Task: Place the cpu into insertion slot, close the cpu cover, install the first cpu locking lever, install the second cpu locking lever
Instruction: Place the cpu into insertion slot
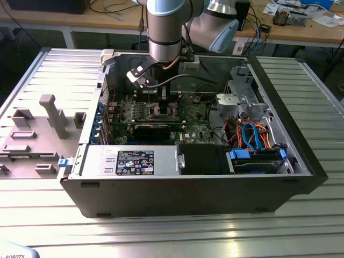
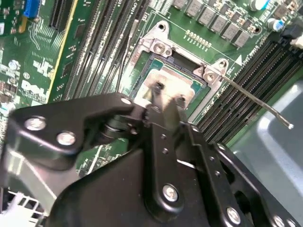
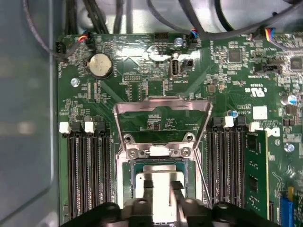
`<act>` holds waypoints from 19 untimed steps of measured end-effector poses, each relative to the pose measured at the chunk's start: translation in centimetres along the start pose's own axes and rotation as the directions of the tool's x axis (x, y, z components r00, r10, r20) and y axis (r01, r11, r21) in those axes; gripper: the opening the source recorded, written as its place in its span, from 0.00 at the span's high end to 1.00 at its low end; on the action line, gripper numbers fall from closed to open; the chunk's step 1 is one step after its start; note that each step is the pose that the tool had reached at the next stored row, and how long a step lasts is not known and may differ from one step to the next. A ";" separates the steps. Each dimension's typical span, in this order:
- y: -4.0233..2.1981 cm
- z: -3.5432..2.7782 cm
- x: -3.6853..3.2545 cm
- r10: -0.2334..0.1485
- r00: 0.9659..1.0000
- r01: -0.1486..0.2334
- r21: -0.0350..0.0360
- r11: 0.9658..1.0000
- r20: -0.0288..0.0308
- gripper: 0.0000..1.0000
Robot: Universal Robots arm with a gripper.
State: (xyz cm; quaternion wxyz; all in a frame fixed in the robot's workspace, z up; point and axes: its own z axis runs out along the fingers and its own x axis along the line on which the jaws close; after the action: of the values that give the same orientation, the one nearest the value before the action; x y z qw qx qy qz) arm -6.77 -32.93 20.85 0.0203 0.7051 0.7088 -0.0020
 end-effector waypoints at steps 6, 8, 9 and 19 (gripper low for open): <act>-0.04 0.38 -0.18 -0.068 0.998 0.068 -0.001 0.998 -0.001 0.89; -0.04 0.50 -0.19 -0.068 0.998 0.068 -0.001 0.998 -0.001 0.89; -0.03 0.51 -0.19 -0.068 0.998 0.068 -0.001 0.998 -0.001 0.89; 0.34 -4.12 -0.33 -0.068 0.998 0.068 0.001 0.998 -0.003 0.89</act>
State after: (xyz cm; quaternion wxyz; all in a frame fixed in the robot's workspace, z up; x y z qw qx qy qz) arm -6.53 -33.12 24.99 0.0189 0.6805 0.7325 -0.0018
